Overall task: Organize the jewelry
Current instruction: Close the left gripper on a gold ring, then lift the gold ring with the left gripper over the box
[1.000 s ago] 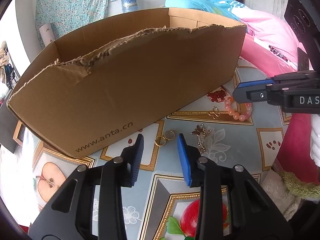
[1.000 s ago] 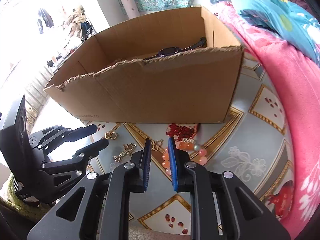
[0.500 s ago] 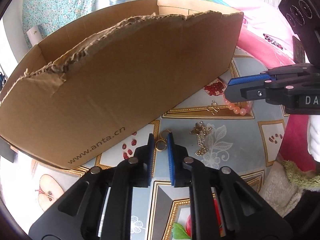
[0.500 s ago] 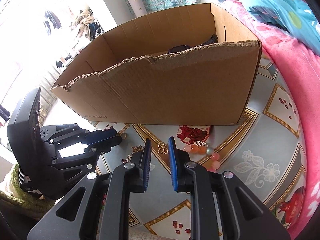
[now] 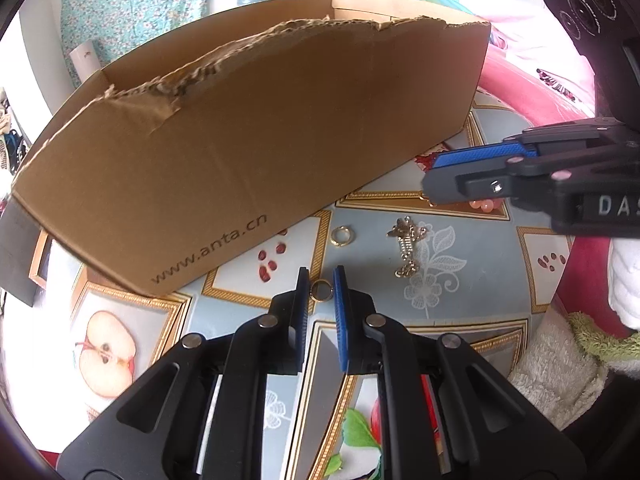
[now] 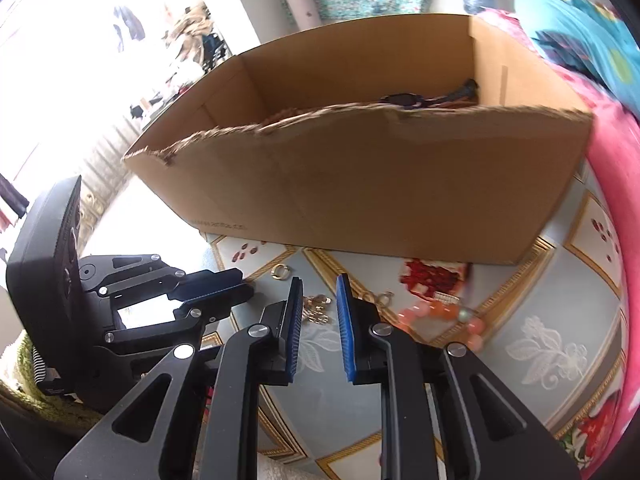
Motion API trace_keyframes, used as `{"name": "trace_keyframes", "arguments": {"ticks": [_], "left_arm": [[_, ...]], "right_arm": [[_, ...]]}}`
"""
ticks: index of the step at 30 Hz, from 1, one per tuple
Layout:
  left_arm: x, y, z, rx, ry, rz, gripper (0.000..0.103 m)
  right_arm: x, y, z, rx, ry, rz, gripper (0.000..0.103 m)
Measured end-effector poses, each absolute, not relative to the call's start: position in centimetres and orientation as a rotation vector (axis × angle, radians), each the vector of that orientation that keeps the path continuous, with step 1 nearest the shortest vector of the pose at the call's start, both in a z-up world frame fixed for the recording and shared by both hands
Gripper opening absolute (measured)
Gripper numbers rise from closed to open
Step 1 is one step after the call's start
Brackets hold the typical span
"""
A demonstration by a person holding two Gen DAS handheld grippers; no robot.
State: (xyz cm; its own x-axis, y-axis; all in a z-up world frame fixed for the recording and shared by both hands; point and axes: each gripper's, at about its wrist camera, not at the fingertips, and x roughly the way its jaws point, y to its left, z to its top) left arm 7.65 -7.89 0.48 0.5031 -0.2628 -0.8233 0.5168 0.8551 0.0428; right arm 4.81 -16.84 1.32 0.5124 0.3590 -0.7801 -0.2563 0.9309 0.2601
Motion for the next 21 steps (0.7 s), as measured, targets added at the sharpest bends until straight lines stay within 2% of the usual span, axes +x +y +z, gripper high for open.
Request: {"name": "trace_keyframes", "arguments": {"ticks": [12,21], "left_arm": [[7.1,-5.6,0.5,0.258,0.92,-0.431,0.011],[7.1,-5.7,0.4,0.24,0.904,-0.444,0.011]], "right_arm": [[7.0,-10.8,-0.6,-0.18,0.992,0.409,0.022],[7.9,-9.7,-0.5,-0.274,0.979,0.434,0.022]]}}
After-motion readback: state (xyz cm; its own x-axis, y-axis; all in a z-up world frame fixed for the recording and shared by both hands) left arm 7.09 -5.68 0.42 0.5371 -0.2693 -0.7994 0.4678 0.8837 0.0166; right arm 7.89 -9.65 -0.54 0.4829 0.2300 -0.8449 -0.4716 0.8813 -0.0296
